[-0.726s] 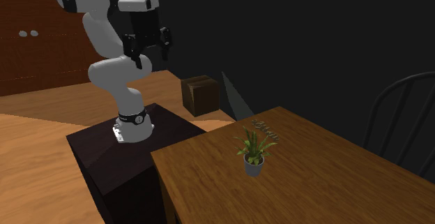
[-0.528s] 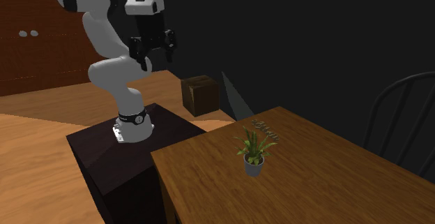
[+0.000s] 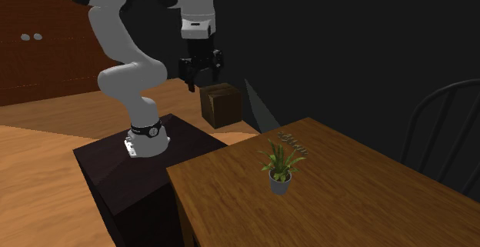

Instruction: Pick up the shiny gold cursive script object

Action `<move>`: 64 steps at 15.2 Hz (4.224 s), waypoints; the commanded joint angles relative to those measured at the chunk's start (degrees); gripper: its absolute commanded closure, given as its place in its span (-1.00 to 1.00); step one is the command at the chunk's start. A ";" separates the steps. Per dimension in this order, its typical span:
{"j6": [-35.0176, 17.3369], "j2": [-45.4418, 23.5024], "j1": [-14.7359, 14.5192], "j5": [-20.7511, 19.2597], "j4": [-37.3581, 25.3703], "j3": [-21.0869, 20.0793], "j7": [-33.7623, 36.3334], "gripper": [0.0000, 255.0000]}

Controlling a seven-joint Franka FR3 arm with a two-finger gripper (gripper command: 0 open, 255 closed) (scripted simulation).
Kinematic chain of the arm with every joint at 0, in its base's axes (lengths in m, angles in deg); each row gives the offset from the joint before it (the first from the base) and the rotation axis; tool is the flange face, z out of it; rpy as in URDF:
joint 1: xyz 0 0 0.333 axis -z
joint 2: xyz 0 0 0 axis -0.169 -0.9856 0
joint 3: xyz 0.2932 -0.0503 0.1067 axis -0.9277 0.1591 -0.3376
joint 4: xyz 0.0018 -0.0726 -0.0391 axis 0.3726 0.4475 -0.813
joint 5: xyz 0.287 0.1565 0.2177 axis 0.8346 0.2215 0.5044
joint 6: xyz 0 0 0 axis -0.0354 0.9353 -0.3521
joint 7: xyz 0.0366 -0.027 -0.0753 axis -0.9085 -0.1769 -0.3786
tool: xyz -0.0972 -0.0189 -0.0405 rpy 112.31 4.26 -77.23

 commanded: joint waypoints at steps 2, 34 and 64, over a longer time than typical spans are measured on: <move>-5.64 -4.40 -1.00 1.70 0.66 -3.09 3.13 -1.00; -32.37 -67.83 -13.13 -16.41 -36.78 -14.54 39.10 -1.00; -28.07 -64.38 -12.48 -15.06 -37.77 -15.42 38.49 1.00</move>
